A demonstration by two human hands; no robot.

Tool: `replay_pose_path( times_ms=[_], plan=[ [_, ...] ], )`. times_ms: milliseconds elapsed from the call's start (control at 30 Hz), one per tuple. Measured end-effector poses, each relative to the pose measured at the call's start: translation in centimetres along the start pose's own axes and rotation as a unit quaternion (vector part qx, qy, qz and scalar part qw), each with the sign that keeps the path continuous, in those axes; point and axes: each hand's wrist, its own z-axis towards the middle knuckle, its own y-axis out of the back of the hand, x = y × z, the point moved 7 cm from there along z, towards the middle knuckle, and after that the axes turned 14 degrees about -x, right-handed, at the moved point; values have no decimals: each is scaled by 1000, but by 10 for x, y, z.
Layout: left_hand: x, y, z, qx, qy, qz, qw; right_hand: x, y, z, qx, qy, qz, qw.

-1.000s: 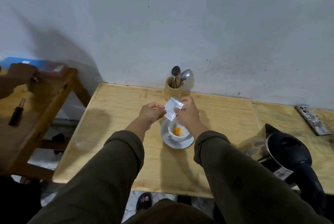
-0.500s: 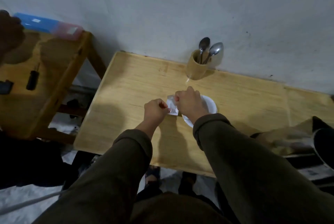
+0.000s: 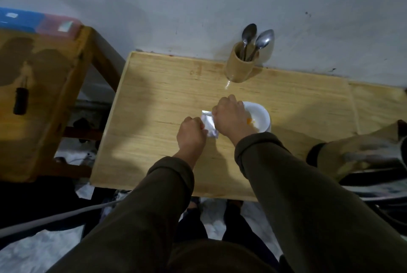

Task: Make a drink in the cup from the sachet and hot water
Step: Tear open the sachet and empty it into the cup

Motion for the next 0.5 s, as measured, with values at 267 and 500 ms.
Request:
replay_pose_path(
  times_ms=[267,500],
  plan=[
    [-21,4,-15,8,-13,-32,999,-32,50,-17,-130,-65,91,985],
    [-43,-5,-54,39,-51,-54,996,-83,84,-59,-188,-136,149,961]
  ],
)
